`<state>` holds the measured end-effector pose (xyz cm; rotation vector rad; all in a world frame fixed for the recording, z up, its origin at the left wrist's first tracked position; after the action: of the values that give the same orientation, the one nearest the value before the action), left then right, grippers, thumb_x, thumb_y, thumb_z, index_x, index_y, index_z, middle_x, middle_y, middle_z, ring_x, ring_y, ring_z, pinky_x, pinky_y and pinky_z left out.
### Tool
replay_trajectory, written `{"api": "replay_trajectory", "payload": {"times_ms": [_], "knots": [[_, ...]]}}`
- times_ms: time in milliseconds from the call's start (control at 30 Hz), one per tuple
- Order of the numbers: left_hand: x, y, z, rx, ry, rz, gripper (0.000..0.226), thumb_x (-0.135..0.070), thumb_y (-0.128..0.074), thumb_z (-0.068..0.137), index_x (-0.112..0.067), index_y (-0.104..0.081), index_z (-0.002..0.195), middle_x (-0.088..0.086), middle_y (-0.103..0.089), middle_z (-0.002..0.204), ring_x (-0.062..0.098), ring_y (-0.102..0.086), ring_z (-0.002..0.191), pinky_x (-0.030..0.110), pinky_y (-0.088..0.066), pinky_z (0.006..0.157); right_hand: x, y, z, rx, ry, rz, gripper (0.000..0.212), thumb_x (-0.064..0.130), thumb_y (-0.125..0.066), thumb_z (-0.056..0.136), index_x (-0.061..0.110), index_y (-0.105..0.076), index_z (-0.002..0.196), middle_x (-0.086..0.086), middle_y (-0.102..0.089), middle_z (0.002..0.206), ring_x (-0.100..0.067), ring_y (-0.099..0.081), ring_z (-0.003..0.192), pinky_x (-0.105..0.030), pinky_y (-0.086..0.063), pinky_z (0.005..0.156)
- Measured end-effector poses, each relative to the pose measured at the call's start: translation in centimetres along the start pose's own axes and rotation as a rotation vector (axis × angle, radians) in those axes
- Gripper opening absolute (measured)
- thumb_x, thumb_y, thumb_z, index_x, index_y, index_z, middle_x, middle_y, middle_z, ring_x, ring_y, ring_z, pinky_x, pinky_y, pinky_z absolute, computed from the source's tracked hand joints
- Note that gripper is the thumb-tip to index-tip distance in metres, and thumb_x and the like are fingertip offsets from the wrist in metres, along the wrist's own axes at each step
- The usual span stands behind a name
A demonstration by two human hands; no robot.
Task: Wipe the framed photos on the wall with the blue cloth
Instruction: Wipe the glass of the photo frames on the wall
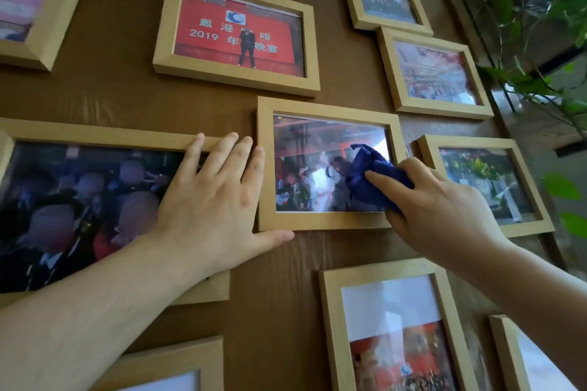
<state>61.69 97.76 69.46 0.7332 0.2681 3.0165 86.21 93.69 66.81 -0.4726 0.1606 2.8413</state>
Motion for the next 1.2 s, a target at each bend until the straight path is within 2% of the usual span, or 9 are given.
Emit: {"api": "replay_trajectory", "payload": {"times_ms": [100, 200, 467, 600, 700, 800, 1000, 1100, 1200], "knots": [[1.9, 0.9, -1.0, -0.016, 0.002, 0.011, 0.11, -0.086, -0.028, 0.07, -0.004, -0.041, 0.141, 0.021, -0.046, 0.145, 0.037, -0.037, 0.138, 0.061, -0.03, 0.11, 2.5, 1.0, 1.5, -0.023, 0.044, 0.042, 0.054, 0.033, -0.058, 0.082, 0.017, -0.045, 0.133, -0.013, -0.053, 0.106, -0.025, -0.057, 0.074, -0.028, -0.041, 0.044], [4.2, 1.8, -2.4, -0.008, -0.015, 0.052, 0.107, -0.086, -0.027, 0.073, -0.006, -0.036, 0.144, 0.022, -0.044, 0.147, 0.037, -0.035, 0.139, 0.06, -0.032, 0.11, 5.4, 2.2, 3.4, -0.043, 0.082, 0.061, 0.057, 0.037, -0.054, 0.082, 0.018, -0.044, 0.135, -0.013, -0.053, 0.106, -0.022, -0.055, 0.072, -0.025, -0.034, 0.043], [8.5, 2.9, -5.7, 0.06, -0.017, 0.132, 0.104, -0.084, -0.031, 0.076, -0.005, -0.035, 0.144, 0.019, -0.044, 0.147, 0.035, -0.038, 0.137, 0.055, -0.032, 0.111, 10.3, 3.7, 8.0, -0.181, 0.197, 0.203, 0.054, 0.026, -0.059, 0.084, 0.015, -0.045, 0.134, -0.016, -0.054, 0.107, -0.029, -0.057, 0.078, -0.029, -0.036, 0.044], [9.8, 4.0, -6.4, 0.082, -0.013, 0.175, 0.104, -0.084, -0.031, 0.076, -0.005, -0.034, 0.144, 0.018, -0.044, 0.148, 0.034, -0.038, 0.137, 0.053, -0.031, 0.112, 10.7, 3.4, 9.0, -0.214, 0.205, 0.265, 0.052, 0.026, -0.059, 0.084, 0.014, -0.048, 0.133, -0.017, -0.054, 0.105, -0.033, -0.059, 0.077, -0.026, -0.028, 0.045], [10.8, 4.5, -6.9, 0.121, -0.008, 0.238, 0.105, -0.085, -0.03, 0.076, -0.005, -0.033, 0.144, 0.018, -0.044, 0.148, 0.034, -0.039, 0.137, 0.051, -0.027, 0.114, 11.0, 3.3, 9.0, -0.208, 0.228, 0.299, 0.052, 0.029, -0.052, 0.085, 0.014, -0.047, 0.134, -0.018, -0.054, 0.105, -0.034, -0.059, 0.078, -0.03, -0.037, 0.042], [12.0, 4.8, -7.5, 0.168, 0.0, 0.252, 0.107, -0.086, -0.026, 0.076, -0.004, -0.034, 0.144, 0.019, -0.043, 0.148, 0.035, -0.038, 0.138, 0.056, -0.031, 0.112, 11.5, 3.6, 8.7, -0.205, 0.203, 0.332, 0.055, 0.03, -0.049, 0.084, 0.013, -0.044, 0.136, -0.018, -0.054, 0.105, -0.033, -0.059, 0.077, -0.033, -0.042, 0.039], [15.2, 4.6, -9.8, 0.195, 0.01, 0.258, 0.107, -0.086, -0.03, 0.075, -0.005, -0.033, 0.145, 0.018, -0.043, 0.149, 0.033, -0.036, 0.139, 0.055, -0.033, 0.111, 13.5, 4.4, 8.8, -0.207, 0.17, 0.291, 0.054, 0.029, -0.055, 0.079, 0.017, -0.05, 0.132, -0.016, -0.054, 0.099, -0.035, -0.058, 0.071, -0.026, -0.027, 0.043], [17.6, 4.4, -11.2, 0.173, -0.004, 0.246, 0.108, -0.087, -0.028, 0.076, -0.005, -0.03, 0.146, 0.016, -0.041, 0.15, 0.031, -0.034, 0.14, 0.051, -0.029, 0.114, 15.3, 5.7, 9.3, -0.227, 0.181, 0.261, 0.053, 0.031, -0.056, 0.08, 0.016, -0.049, 0.131, -0.017, -0.055, 0.101, -0.035, -0.059, 0.072, -0.026, -0.029, 0.044], [19.9, 3.9, -12.2, 0.147, -0.03, 0.226, 0.109, -0.087, -0.029, 0.076, -0.005, -0.029, 0.147, 0.016, -0.04, 0.151, 0.03, -0.032, 0.141, 0.052, -0.029, 0.113, 17.9, 7.0, 10.0, -0.219, 0.157, 0.223, 0.059, 0.029, -0.068, 0.075, 0.018, -0.05, 0.13, -0.016, -0.055, 0.102, -0.031, -0.058, 0.07, -0.025, -0.028, 0.045]]}}
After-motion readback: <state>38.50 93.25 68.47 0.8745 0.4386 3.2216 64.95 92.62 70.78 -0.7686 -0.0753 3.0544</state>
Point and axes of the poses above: each hand's wrist, its own z-axis towards the middle knuckle, its own y-axis out of the back of the hand, x = y × z, the point moved 4 cm from there along z, towards the middle knuckle
